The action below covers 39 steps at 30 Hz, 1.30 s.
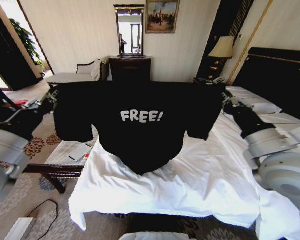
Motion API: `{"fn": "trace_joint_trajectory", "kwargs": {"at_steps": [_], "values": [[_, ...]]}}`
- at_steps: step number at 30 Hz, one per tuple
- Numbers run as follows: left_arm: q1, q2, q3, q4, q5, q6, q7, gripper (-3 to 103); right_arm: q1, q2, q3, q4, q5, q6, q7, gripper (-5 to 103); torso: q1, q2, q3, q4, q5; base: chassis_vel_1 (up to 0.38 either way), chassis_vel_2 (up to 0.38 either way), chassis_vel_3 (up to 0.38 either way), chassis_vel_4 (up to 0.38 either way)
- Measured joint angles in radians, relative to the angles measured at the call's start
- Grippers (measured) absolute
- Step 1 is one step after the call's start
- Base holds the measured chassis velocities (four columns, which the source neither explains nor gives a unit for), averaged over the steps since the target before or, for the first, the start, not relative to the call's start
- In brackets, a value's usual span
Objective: Fold the clothes on the bed.
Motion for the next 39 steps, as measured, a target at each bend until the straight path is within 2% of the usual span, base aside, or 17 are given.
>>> {"fn": "trace_joint_trajectory", "kwargs": {"at_steps": [7,11,16,19,20,21,22,23,25,26,30,32,35,36,39], "values": [[0.005,0.004,-0.08,0.0,-0.062,-0.01,0.013,1,0.002,-0.009,0.074,0.0,0.023,0.02,-0.012,0,0.0,0.0,0.0,0.0,0.0001,0.0,0.0,0.0,0.0],[0.023,0.005,-0.17,0.0,-0.13,-0.006,-0.003,1,-0.006,-0.004,0.134,0.0,0.029,0.011,-0.006,0,0.0,0.0,0.0,0.0,0.0002,0.0,0.0,0.0,0.0],[0.037,-0.005,-0.167,-0.001,-0.129,0.024,-0.029,1,-0.019,0.008,0.129,0.0,-0.01,-0.024,0.033,0,0.0,0.0,0.0,0.0001,0.0,0.0,0.0,0.0,0.0],[0.046,-0.02,-0.083,0.0,-0.051,0.082,-0.076,1,-0.031,0.027,0.078,0.0,-0.053,-0.068,0.077,0,0.0,0.0,0.0,0.0001,0.0001,0.0,0.0,0.0,0.0],[0.054,-0.032,0.013,0.0,0.032,0.167,-0.121,1,-0.059,0.05,0.034,-0.001,-0.078,-0.109,0.106,0,0.0,0.0,0.0,0.0002,0.0001,0.0,0.0,0.0,0.0],[0.054,-0.037,0.061,0.001,0.066,0.199,-0.138,1,-0.08,0.066,0.011,-0.002,-0.087,-0.122,0.113,0,0.0,0.0,0.0,0.0003,-0.0002,0.0,0.0,0.0,0.0],[0.054,-0.037,0.061,0.001,0.066,0.199,-0.138,1,-0.08,0.066,0.011,-0.002,-0.087,-0.122,0.113,0,0.0,0.0,0.0,0.0003,-0.0002,0.0,0.0,0.0,0.0],[0.057,-0.045,0.144,0.003,0.12,0.256,-0.157,1,-0.11,0.096,-0.055,-0.005,-0.112,-0.14,0.124,0,0.0,0.0,0.0,-0.0012,0.0002,0.0,0.0,0.0,0.0],[0.062,-0.054,0.225,0.005,0.167,0.305,-0.164,1,-0.107,0.118,-0.17,-0.007,-0.163,-0.145,0.133,0,0.0,0.0,0.0,-0.0007,-0.0001,0.0,0.0,0.0,0.0],[0.062,-0.054,0.225,0.005,0.167,0.305,-0.164,1,-0.107,0.118,-0.17,-0.007,-0.163,-0.145,0.133,0,0.0,0.0,0.0,-0.0007,-0.0001,0.0,0.0,0.0,0.0],[0.034,-0.004,0.367,0.005,0.253,0.338,-0.173,1,-0.029,0.132,-0.406,-0.119,-0.26,-0.127,0.083,0,0.0,0.0,0.0,0.0003,0.0001,0.0,0.0,0.0,0.0],[0.029,0.003,0.383,0.006,0.268,0.339,-0.173,1,-0.015,0.132,-0.428,-0.142,-0.269,-0.123,0.074,0,0.0,0.0,0.0,0.0002,-0.0001,0.0,0.0,0.0,0.0],[-0.011,0.019,0.488,0.066,0.358,0.338,-0.162,1,0.077,0.147,-0.535,-0.241,-0.293,-0.111,0.048,0,0.0,0.0,0.0,0.0001,0.0004,0.0,0.0,0.0,0.0],[-0.011,0.019,0.488,0.066,0.358,0.338,-0.162,1,0.077,0.147,-0.535,-0.241,-0.293,-0.111,0.048,0,0.0,0.0,0.0,0.0001,0.0004,0.0,0.0,0.0,0.0],[-0.08,0.009,0.614,0.148,0.462,0.321,-0.134,1,0.179,0.178,-0.641,-0.334,-0.306,-0.096,0.031,0,0.0,0.0,0.0,0.0002,0.0,0.0,0.0,0.0,0.0]]}}
